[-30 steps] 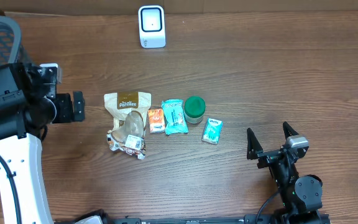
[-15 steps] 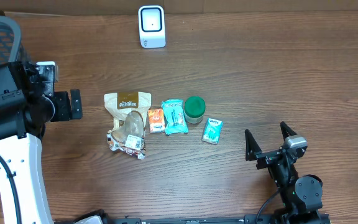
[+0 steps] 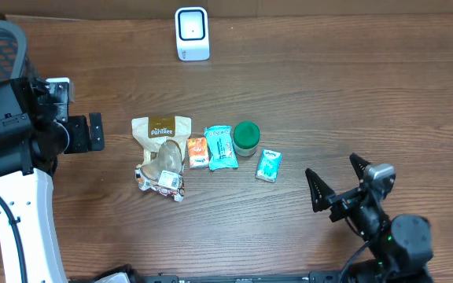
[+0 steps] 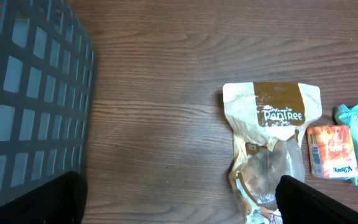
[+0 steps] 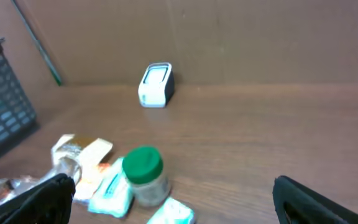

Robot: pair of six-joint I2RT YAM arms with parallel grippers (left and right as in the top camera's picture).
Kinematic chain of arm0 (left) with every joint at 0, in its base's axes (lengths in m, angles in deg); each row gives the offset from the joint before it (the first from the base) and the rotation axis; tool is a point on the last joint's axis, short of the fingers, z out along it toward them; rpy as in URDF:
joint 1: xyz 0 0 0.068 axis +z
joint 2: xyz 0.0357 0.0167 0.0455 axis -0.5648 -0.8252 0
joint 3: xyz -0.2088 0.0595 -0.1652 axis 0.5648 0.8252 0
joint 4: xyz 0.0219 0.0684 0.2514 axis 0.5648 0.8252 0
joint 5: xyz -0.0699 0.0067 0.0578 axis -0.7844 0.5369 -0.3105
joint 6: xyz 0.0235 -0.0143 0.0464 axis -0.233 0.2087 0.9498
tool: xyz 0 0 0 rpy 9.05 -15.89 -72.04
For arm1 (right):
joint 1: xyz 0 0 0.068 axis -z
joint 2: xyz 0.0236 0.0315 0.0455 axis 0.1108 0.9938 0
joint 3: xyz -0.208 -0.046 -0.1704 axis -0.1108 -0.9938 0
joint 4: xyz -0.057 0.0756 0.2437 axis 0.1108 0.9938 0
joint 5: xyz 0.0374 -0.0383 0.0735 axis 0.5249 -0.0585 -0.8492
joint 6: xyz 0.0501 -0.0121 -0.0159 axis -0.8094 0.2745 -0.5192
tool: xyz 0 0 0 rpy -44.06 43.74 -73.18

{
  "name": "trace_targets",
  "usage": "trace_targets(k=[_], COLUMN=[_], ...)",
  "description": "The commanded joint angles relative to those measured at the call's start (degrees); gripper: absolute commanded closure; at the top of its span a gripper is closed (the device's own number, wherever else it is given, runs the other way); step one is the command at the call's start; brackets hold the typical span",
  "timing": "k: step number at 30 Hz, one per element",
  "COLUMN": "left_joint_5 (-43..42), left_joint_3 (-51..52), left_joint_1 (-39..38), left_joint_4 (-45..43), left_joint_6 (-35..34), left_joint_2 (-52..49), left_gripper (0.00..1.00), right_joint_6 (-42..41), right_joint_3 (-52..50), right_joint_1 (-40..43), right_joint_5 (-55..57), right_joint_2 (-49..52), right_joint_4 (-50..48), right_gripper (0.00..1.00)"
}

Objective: Scan the item barcode
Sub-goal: 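Reach the right gripper left toward the small Kleenex pack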

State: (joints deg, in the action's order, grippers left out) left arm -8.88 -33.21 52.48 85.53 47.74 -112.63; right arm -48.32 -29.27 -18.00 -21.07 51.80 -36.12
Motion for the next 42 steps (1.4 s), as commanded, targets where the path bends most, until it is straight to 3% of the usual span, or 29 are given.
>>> trace_targets(k=[1, 4, 10, 14, 19, 24, 29, 35, 42], left_joint_5=[0.6, 0.6, 0.6, 0.6, 0.6, 0.6, 0.6, 0.6, 0.6], left_joint_3=[-0.6, -0.6, -0.6, -0.6, -0.6, -0.6, -0.6, -0.6, -0.6], left_joint_1=[0.0, 0.0, 0.0, 0.0, 0.0, 0.0, 0.0, 0.0, 0.0], left_joint_4=[-0.1, -0.1, -0.1, -0.1, -0.1, -0.1, -0.1, -0.1, -0.1], left_joint_6=[-1.1, -1.1, -1.1, -1.1, -1.1, -1.1, -1.1, -1.1, -1.1], left_joint_2=[0.0, 0.0, 0.0, 0.0, 0.0, 0.0, 0.0, 0.0, 0.0], left_gripper=[0.0, 0.0, 0.01, 0.0, 0.0, 0.0, 0.01, 0.0, 0.0], right_joint_6=[-0.3, -0.3, -0.3, -0.4, -0.3, -3.2, -16.4, -25.9, -34.9], right_joint_3=[10.3, 19.3, 28.0, 28.7, 28.7, 28.7, 28.7, 28.7, 28.5], right_joint_1=[0.1, 0.1, 0.1, 0.1, 0.1, 0.0, -3.9, -10.3, -14.7], right_joint_5=[-2.7, -4.4, -12.0, -14.4, -24.9, -31.1, -27.8, -17.8, -7.8], right_joint_2=[8.2, 17.9, 32.2, 39.7, 49.2, 58.7, 68.4, 74.9, 77.5], right_joint_4=[5.7, 13.5, 21.6, 21.4, 19.6, 15.6, 8.2, 4.9, 4.9], right_gripper=[0.0, 0.0, 0.0, 0.0, 0.0, 0.28, 0.69, 0.9, 0.95])
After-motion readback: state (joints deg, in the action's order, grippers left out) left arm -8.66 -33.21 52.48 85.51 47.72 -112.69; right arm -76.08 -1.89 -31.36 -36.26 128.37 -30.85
